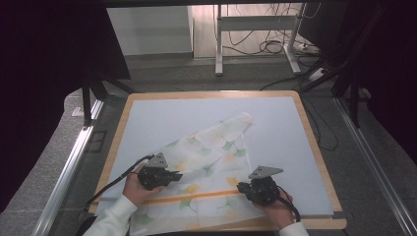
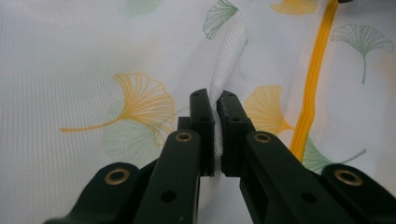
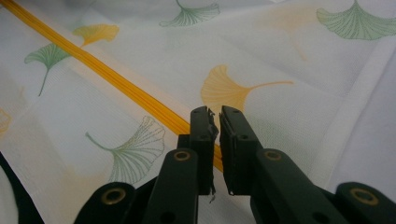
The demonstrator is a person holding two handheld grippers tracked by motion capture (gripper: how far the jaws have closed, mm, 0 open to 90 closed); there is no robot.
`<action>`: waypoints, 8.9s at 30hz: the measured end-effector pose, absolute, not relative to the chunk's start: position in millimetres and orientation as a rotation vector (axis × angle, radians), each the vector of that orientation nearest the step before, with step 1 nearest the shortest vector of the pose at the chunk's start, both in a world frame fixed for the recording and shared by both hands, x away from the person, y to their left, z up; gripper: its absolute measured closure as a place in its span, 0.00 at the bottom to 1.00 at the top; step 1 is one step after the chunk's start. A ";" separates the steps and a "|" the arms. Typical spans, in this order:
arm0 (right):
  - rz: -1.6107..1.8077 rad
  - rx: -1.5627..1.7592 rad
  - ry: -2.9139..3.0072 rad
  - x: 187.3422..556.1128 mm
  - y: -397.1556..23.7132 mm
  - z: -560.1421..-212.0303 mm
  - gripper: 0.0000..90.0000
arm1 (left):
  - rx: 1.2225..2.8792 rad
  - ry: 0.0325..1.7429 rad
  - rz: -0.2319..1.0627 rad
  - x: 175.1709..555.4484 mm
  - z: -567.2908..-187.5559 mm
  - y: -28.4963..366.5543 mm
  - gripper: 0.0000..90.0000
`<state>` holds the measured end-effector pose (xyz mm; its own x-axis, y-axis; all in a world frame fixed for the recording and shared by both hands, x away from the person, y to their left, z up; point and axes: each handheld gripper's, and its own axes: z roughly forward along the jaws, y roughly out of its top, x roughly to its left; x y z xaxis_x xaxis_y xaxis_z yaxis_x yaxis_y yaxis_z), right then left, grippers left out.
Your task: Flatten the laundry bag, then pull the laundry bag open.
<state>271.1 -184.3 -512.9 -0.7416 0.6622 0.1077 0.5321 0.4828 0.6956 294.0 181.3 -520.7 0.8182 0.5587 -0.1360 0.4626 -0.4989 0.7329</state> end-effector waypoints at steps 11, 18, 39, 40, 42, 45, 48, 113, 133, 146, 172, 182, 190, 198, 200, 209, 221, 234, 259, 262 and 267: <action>1.077 1.020 2.569 273.1 -182.5 -517.3 0.99 | 2.144 0.763 0.161 300.1 -513.8 189.6 0.97; 1.059 1.022 2.576 272.9 -182.2 -518.6 0.99 | 2.125 0.760 0.173 301.9 -507.7 194.1 0.97; 1.045 1.022 2.593 275.2 -183.7 -521.6 0.99 | 2.124 0.779 0.162 327.7 -507.3 211.0 0.97; 1.045 1.022 2.593 275.2 -183.7 -521.6 0.99 | 2.120 0.781 0.163 328.8 -507.2 211.7 0.97; 1.046 1.021 2.594 275.4 -183.8 -521.5 0.99 | 2.110 0.791 0.171 333.7 -506.7 214.8 0.97; 1.046 1.020 2.591 275.4 -183.7 -521.4 0.99 | 2.100 0.800 0.180 338.9 -506.3 218.1 0.97; 1.045 1.018 2.592 275.5 -183.6 -521.4 0.99 | 2.089 0.809 0.180 342.2 -506.1 221.3 0.97; 1.066 1.028 2.564 277.5 -186.9 -520.7 0.99 | 1.926 0.995 0.283 393.3 -505.5 286.7 0.97; 1.062 1.028 2.569 278.3 -186.9 -521.7 0.99 | 1.893 1.065 0.311 408.9 -512.4 298.1 0.97; 1.063 1.029 2.566 279.0 -187.4 -522.0 0.98 | 1.881 1.091 0.308 416.7 -515.9 303.2 0.96; 1.062 1.041 2.562 278.3 -189.8 -520.9 0.96 | 1.846 1.079 0.317 402.9 -496.1 318.9 0.24; 1.069 1.039 2.560 277.4 -189.9 -520.4 0.95 | 1.936 1.004 0.312 381.8 -493.8 293.3 0.26; 1.078 1.040 2.556 278.0 -191.1 -519.6 0.96 | 2.004 0.949 0.329 360.8 -494.9 271.1 0.27; 1.101 1.043 2.552 281.8 -191.1 -516.4 0.99 | 2.023 0.902 0.309 337.1 -497.2 255.4 0.27; 1.104 1.043 2.552 282.0 -191.0 -515.7 0.99 | 2.032 0.889 0.308 330.3 -497.7 251.5 0.27; 1.105 1.041 2.538 282.3 -192.0 -512.9 0.99 | 2.061 0.805 0.294 311.0 -493.9 232.3 0.27; 1.121 1.039 2.525 280.6 -198.2 -510.4 0.99 | 2.113 0.750 0.275 292.4 -495.9 204.4 0.27; 1.115 1.052 2.504 281.9 -201.8 -509.6 0.99 | 2.146 0.673 0.235 276.4 -496.8 179.7 0.27; 1.115 1.112 2.472 291.5 -216.9 -509.2 0.99 | 2.178 0.575 0.196 263.7 -495.7 131.0 0.29; 1.112 1.115 2.477 291.7 -217.8 -509.6 0.99 | 2.204 0.556 0.207 264.4 -498.1 121.3 0.29; 1.132 1.125 2.474 288.0 -219.0 -508.7 0.99 | 2.215 0.543 0.202 266.1 -501.4 108.9 0.29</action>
<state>288.0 -219.0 -508.7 -0.6914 0.7114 0.1261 0.5604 0.4179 0.7151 266.1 108.9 -501.4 0.8938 0.4470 -0.0369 0.3143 -0.5654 0.7626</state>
